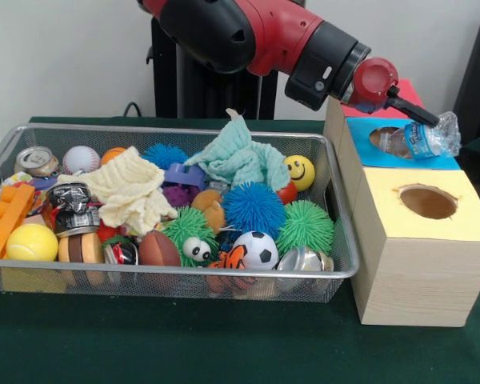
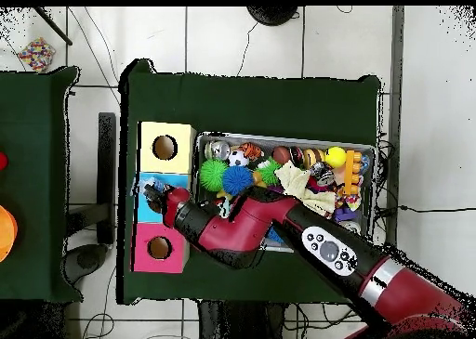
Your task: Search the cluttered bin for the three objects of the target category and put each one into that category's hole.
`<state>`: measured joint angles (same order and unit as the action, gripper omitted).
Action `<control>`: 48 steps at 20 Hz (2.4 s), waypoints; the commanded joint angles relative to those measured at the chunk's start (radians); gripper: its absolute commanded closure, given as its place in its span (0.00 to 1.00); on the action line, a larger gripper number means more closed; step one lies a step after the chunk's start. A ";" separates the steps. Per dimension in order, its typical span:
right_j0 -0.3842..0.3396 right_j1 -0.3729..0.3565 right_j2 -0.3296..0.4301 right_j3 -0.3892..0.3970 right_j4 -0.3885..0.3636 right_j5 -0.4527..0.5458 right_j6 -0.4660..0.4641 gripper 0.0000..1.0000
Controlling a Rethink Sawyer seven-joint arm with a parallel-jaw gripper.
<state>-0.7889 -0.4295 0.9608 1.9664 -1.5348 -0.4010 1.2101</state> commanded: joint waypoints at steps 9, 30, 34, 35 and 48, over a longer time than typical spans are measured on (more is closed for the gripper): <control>0.085 -0.063 -0.177 -0.158 -0.190 -0.009 0.506 1.00; 0.289 -0.142 -0.381 -0.215 -0.351 -0.098 0.840 1.00; 0.316 -0.140 -0.416 -0.230 -0.356 -0.112 0.847 1.00; 0.324 -0.140 -0.424 -0.233 -0.358 -0.113 0.852 1.00; 0.461 -0.130 -0.579 -0.294 -0.399 -0.124 0.913 1.00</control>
<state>-0.3681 -0.6562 0.5280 1.7535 -1.7817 -0.7154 1.8081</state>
